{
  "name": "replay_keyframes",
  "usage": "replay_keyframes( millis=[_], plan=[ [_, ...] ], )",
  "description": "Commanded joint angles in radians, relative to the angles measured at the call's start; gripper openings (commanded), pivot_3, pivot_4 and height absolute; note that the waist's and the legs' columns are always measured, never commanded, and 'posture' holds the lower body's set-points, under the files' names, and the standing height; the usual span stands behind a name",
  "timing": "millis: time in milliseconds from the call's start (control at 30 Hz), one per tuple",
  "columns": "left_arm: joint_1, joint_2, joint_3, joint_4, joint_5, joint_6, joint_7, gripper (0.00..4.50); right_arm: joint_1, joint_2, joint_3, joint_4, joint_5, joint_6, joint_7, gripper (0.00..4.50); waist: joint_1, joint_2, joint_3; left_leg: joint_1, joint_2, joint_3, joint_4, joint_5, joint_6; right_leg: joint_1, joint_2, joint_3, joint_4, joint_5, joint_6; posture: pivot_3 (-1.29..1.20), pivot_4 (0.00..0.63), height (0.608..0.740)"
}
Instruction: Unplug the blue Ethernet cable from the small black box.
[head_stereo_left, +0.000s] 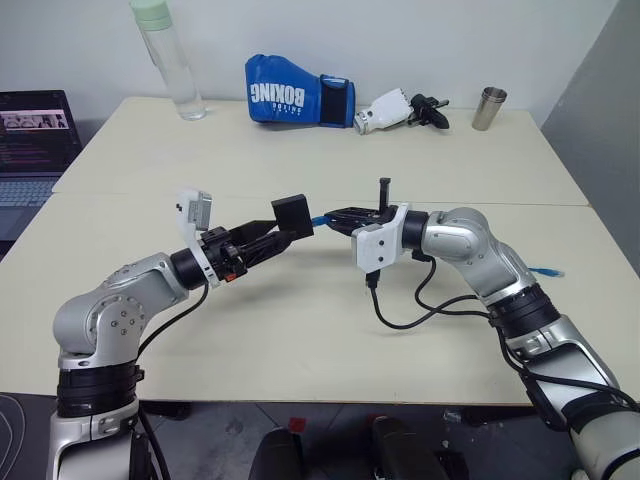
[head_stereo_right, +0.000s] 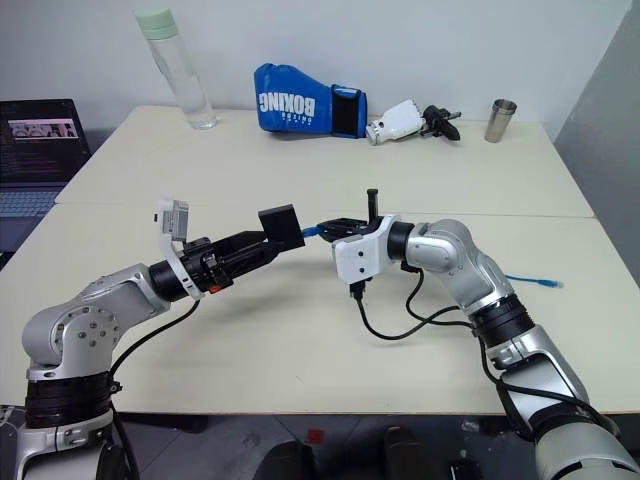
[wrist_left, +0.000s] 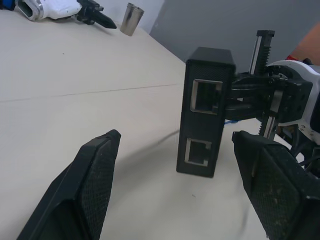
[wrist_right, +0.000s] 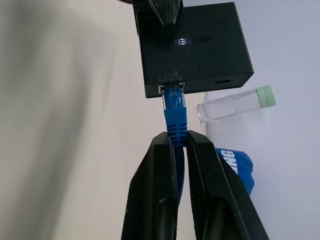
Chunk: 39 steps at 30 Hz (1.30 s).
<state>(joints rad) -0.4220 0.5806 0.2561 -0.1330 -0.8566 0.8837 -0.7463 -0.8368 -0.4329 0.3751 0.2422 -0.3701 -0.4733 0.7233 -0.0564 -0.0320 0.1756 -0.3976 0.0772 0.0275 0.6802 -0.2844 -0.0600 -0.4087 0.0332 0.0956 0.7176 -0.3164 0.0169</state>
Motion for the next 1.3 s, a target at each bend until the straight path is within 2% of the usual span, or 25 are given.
replay_keyframes(
  millis=[33,100,133,467,567,700,767,967,1033,1167,1300],
  plan=[
    [-0.041,-0.017,-0.006,0.01,-0.011,-0.02,-0.017,3.83,-0.004,-0.003,-0.013,-0.044,0.029,0.006,0.009,0.04,0.0,0.0,0.0,0.0,0.0,0.0,0.0,0.0,0.0,0.0,0.0,0.0,0.0,0.0,0.0,0.0,0.15,0.74],
    [-0.049,-0.023,-0.006,0.017,-0.012,-0.024,-0.023,3.83,0.0,-0.003,-0.013,-0.053,0.033,0.012,0.014,0.04,0.0,0.0,0.0,0.0,0.0,0.0,0.0,0.0,0.0,0.0,0.0,0.0,0.0,0.0,0.0,0.0,0.15,0.74],
    [-0.053,-0.025,-0.005,0.023,-0.013,-0.022,-0.024,3.47,0.002,-0.003,-0.014,-0.057,0.034,0.016,0.016,0.04,0.0,0.0,0.0,0.0,0.0,0.0,0.0,0.0,0.0,0.0,0.0,0.0,0.0,0.0,0.0,0.0,0.15,0.74],
    [-0.065,-0.016,-0.033,0.039,0.001,-0.013,-0.069,1.23,0.012,-0.002,-0.014,-0.079,0.029,0.023,0.013,0.04,0.0,0.0,0.0,0.0,0.0,0.0,0.0,0.0,0.0,0.0,0.0,0.0,0.0,0.0,0.0,0.0,0.15,0.74],
    [-0.067,-0.014,-0.041,0.042,0.011,-0.015,-0.08,0.79,0.013,-0.003,-0.012,-0.082,0.03,0.02,0.011,0.04,0.0,0.0,0.0,0.0,0.0,0.0,0.0,0.0,0.0,0.0,0.0,0.0,0.0,0.0,0.0,0.0,0.15,0.74],
    [-0.068,-0.009,-0.043,0.046,0.019,-0.016,-0.086,0.78,0.018,-0.006,-0.01,-0.093,0.024,-0.002,0.0,0.04,0.0,0.0,0.0,0.0,0.0,0.0,0.0,0.0,0.0,0.0,0.0,0.0,0.0,0.0,0.0,0.0,0.15,0.74],
    [-0.071,-0.01,-0.041,0.051,0.025,-0.02,-0.083,0.78,0.022,-0.011,-0.013,-0.098,0.028,-0.009,0.001,0.74,0.0,0.0,0.0,0.0,0.0,0.0,0.0,0.0,0.0,0.0,0.0,0.0,0.0,0.0,0.0,0.0,0.15,0.74],
    [-0.072,0.028,-0.083,0.047,0.093,-0.065,-0.123,0.78,0.045,-0.056,-0.023,-0.125,0.07,-0.04,0.044,2.2,0.0,0.0,0.0,0.0,-0.001,0.0,0.0,0.0,0.0,0.0,0.0,0.0,0.0,0.0,0.0,0.0,0.15,0.74],
    [-0.063,0.05,-0.107,0.035,0.122,-0.09,-0.149,0.78,0.066,-0.081,-0.029,-0.136,0.116,-0.033,0.08,2.27,0.0,0.0,0.0,0.0,-0.001,0.0,0.0,0.0,0.0,0.0,0.0,0.0,-0.001,0.0,0.0,0.0,0.15,0.74],
    [-0.064,0.082,-0.126,0.027,0.148,-0.122,-0.195,0.78,0.119,-0.111,-0.055,-0.215,0.297,0.146,0.203,2.27,0.003,0.0,0.0,0.0,-0.001,0.0,0.0,0.0,0.0,0.001,0.0,0.0,-0.001,0.0,0.0,0.0,0.15,0.74],
    [-0.104,0.109,-0.14,0.002,0.131,-0.112,-0.254,0.78,0.12,-0.101,-0.095,-0.338,0.511,0.543,0.287,2.27,0.005,0.0,0.0,0.0,0.0,-0.001,0.0,0.0,0.0,0.001,0.0,0.0,-0.001,0.0,0.0,0.0,0.15,0.74]
  ],
)
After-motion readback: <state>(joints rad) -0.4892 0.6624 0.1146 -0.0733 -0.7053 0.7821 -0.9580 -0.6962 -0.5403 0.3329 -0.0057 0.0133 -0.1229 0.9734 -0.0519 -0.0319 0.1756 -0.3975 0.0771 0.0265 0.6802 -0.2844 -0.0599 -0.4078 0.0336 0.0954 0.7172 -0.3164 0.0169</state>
